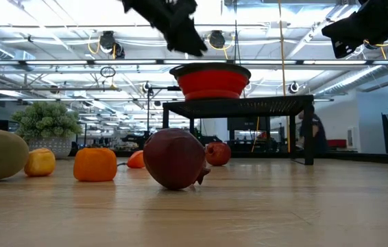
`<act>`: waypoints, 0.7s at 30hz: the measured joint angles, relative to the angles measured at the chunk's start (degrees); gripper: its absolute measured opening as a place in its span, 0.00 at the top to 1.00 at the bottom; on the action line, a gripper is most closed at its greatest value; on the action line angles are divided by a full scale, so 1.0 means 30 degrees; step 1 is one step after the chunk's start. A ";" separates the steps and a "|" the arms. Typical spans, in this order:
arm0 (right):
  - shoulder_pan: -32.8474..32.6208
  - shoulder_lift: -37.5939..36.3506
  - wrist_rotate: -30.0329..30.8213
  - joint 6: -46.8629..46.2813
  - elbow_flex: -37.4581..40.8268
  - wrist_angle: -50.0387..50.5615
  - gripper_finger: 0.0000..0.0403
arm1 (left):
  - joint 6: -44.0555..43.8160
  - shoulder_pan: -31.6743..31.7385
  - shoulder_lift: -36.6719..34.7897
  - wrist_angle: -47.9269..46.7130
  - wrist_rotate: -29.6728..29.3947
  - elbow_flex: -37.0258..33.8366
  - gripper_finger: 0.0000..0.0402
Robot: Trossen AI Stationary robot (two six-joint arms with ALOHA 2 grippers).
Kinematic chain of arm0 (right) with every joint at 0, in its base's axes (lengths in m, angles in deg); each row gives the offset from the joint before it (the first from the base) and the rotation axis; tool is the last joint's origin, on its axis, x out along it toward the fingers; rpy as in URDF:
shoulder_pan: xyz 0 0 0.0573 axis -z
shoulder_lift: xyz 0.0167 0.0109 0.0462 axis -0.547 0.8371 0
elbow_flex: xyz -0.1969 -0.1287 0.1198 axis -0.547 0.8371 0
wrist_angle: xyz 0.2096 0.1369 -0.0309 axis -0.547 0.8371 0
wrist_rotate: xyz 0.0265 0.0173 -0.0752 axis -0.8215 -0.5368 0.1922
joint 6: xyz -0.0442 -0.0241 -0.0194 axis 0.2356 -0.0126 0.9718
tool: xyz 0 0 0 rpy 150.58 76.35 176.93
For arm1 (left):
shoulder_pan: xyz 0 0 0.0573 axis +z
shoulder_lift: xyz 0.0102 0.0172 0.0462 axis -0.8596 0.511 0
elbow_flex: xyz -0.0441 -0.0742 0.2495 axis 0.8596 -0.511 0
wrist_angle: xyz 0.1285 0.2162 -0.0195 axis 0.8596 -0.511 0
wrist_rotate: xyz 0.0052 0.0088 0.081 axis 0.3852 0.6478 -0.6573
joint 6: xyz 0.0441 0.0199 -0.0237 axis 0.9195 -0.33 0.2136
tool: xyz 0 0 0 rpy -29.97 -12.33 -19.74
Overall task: Pick & Place Fruit
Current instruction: Put the kiwi into the red strainer bowl on the shelf
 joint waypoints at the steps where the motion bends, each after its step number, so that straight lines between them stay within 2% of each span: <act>1: 0.0004 -0.0007 0.0000 -0.0004 0.0000 -0.0006 1.00 | -0.0413 -0.0233 -0.0176 -0.0453 0.0011 0.0263 0.42; 11: 0.0003 0.0000 -0.0072 0.0000 0.0000 0.0007 1.00 | -0.3936 -0.2875 -0.2258 -0.4269 0.0022 0.0780 0.63; 21: 0.0004 -0.0007 -0.0066 0.0000 -0.0007 0.0007 1.00 | -0.7396 -0.5590 -0.2341 -0.7643 0.0020 0.0765 0.78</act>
